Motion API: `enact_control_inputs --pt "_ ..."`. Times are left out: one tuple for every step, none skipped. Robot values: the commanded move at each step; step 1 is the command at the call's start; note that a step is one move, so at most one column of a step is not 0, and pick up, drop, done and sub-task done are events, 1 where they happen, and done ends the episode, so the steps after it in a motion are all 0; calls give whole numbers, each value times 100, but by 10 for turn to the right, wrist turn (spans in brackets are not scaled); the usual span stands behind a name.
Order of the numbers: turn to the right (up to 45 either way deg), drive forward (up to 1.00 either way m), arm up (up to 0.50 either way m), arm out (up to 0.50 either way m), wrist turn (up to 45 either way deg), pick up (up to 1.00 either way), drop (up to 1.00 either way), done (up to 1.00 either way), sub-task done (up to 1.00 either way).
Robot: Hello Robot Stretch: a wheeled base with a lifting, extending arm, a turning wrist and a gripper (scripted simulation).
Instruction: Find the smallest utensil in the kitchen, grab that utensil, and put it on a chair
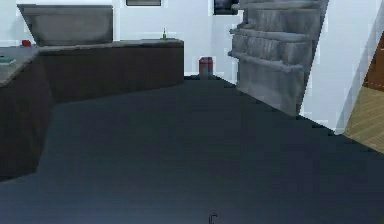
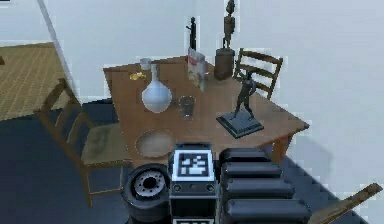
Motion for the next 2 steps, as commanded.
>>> enact_control_inputs --pt "0 15 0 0 0 0 0 0 0" --pt "450 0 0 0 0 0 0 0 0"
